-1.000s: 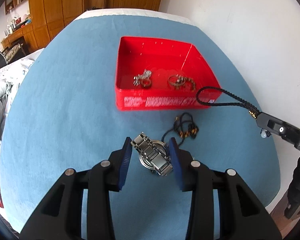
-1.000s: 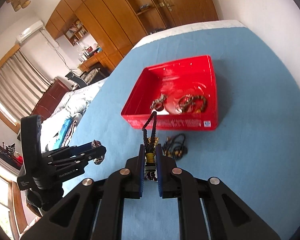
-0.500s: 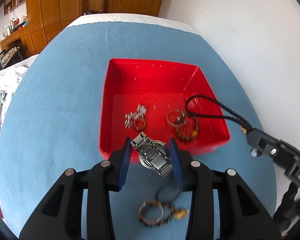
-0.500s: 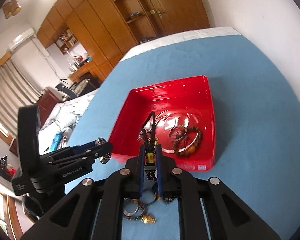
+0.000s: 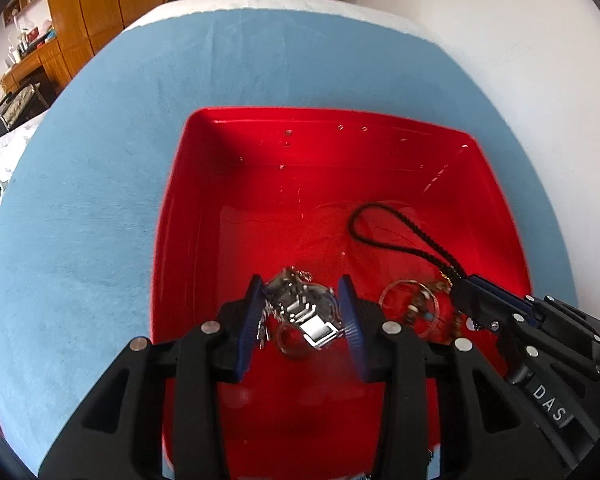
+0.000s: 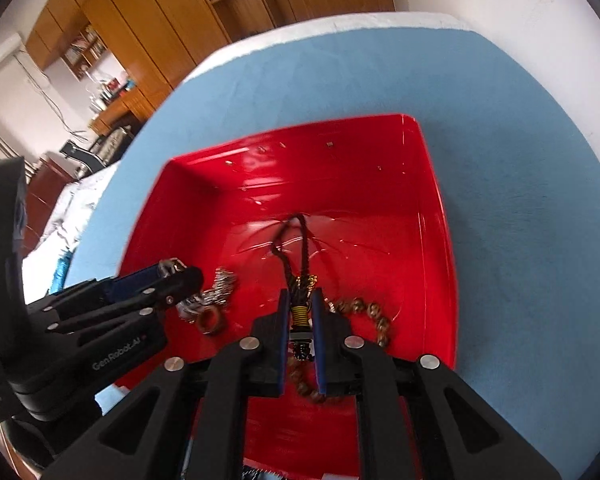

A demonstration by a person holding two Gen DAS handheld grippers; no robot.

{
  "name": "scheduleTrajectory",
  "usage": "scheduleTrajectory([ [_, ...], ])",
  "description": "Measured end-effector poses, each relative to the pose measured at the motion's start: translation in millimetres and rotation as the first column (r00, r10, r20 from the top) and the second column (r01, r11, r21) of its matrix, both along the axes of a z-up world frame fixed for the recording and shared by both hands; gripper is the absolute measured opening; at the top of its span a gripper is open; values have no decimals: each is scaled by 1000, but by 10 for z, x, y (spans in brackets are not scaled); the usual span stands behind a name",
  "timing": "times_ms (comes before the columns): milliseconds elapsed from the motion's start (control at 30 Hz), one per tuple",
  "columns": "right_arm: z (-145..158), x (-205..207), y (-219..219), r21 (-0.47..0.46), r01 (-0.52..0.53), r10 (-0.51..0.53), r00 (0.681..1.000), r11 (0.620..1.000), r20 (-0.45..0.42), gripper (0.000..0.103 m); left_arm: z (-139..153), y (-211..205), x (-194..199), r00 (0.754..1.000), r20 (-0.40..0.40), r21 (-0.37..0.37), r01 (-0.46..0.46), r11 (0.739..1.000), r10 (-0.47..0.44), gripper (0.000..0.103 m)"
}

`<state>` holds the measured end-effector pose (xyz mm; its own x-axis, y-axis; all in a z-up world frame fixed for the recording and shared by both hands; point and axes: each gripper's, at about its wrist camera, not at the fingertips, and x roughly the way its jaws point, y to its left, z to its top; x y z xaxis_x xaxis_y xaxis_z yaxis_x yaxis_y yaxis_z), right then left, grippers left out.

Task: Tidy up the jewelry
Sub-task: 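Carry the watch into the red tin with the left tool while the right tool drops the black cord there, then withdraw both open tools toward the silver bangle and multicolour bead bracelet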

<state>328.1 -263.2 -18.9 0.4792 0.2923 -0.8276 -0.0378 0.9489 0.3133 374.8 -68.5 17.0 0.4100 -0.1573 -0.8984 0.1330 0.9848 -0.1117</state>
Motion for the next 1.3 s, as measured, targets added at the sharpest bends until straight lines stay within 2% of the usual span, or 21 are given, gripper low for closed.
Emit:
scheduleTrajectory([
  [67, -37, 34, -15, -12, 7, -7, 1000, 1000, 5, 14, 0, -21, 37, 1000, 17, 21, -5, 1000, 5, 38],
  [200, 4, -26, -48, -16, 9, -8, 1000, 1000, 28, 14, 112, -46, -13, 999, 39, 2, 17, 1000, -17, 43],
  [267, 55, -90, -62, -17, 7, -6, 999, 1000, 41, 18, 183, 2, -131, 998, 53, 5, 18, 1000, -18, 53],
  [500, 240, -439, -74, 3, -17, 17, 996, 1000, 84, 21, 444, 222, -602, 994, 111, -4, 0, 1000, 0, 67],
  [567, 304, -604, -69, 3, -32, 32, 994, 999, 105, 21, 504, 256, -721, 991, 130, -6, -5, 1000, 6, 75],
  [767, 379, -988, -24, 23, -73, 70, 991, 997, 116, 21, 510, 377, -1162, 991, 136, 16, 3, 1000, -5, 87],
  [1033, 236, -1405, 67, 28, -120, 117, 991, 992, 71, 21, 214, 522, -1639, 999, 49, 22, 17, 1000, -18, 87],
  [1200, 27, -1575, 171, 35, -163, 163, 987, 986, 8, 22, 103, 623, -1862, 1000, 31, 31, 1, 1000, -2, 87],
  [1300, -160, -1630, 284, 73, -205, 209, 976, 976, -54, 22, 34, 700, -1953, 1000, 18, 53, -11, 999, 10, 87],
])
